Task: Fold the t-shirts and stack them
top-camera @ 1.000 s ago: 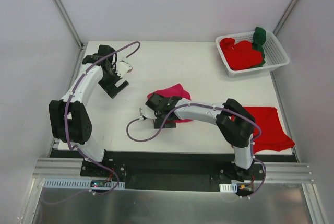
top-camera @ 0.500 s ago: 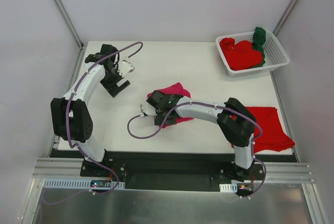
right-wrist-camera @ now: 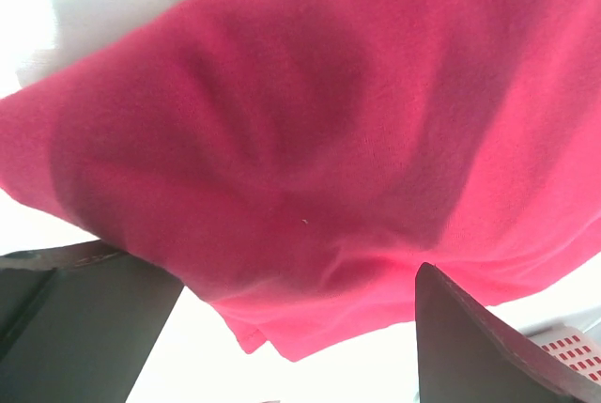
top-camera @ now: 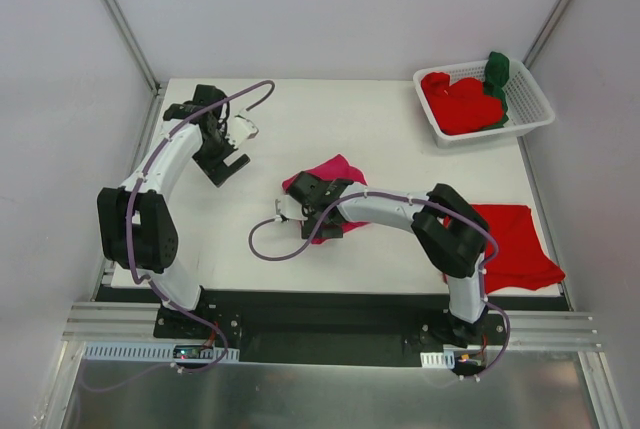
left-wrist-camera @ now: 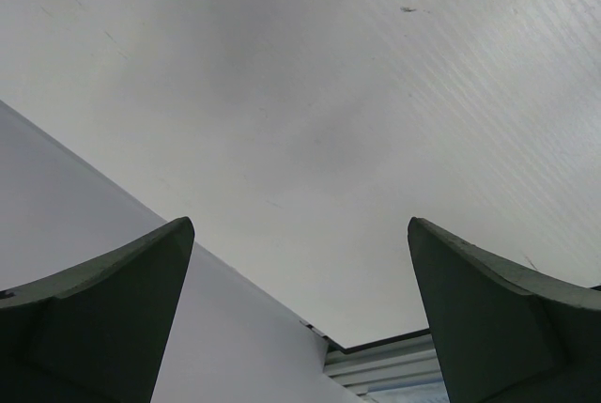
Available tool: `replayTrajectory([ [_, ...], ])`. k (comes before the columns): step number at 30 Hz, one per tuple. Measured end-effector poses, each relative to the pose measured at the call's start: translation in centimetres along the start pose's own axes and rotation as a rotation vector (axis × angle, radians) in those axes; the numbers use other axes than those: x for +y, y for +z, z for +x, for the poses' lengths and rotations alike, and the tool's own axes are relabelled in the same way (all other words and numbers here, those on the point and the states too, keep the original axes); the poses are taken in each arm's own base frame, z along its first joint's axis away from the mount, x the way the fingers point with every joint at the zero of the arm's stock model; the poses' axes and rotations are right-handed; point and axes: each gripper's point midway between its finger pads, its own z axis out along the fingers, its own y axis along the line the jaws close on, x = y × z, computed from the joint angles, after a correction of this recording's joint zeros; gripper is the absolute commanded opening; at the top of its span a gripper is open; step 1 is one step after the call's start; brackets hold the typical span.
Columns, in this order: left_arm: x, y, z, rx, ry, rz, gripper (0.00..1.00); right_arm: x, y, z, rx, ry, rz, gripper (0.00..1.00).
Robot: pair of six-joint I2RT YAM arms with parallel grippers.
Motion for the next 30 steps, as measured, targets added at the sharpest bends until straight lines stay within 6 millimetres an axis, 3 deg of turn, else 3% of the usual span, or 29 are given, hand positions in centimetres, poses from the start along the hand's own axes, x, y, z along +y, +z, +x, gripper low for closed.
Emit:
replayTrajectory([
  [8, -0.1, 0.0, -0.1, 0.000, 0.008, 0.001, 0.99, -0.7, 0.0, 0.5, 0.020, 0.008, 0.031, 1.00],
  [15, 0.3, -0.2, -0.5, -0.009, 0.015, -0.007, 0.99, -2.2, -0.6, 2.9, 0.086, 0.022, 0.031, 1.00],
  [18, 0.5, -0.4, -0.7, -0.016, 0.018, -0.013, 0.99, -3.2, -2.8, 3.3, 0.082, 0.058, 0.003, 1.00],
  [25, 0.6, -0.4, -0.7, -0.016, 0.021, -0.015, 0.99, -4.4, -9.5, 1.6, -0.059, 0.145, -0.060, 1.00],
  [27, 0.5, -0.4, -0.8, -0.016, 0.026, -0.015, 1.00, -4.6, -10.8, 1.2, -0.101, 0.176, -0.081, 1.00],
  [30, 0.5, -0.4, -0.9, -0.015, 0.030, -0.015, 0.99, -4.6, -11.0, 1.0, -0.128, 0.222, -0.116, 1.00],
])
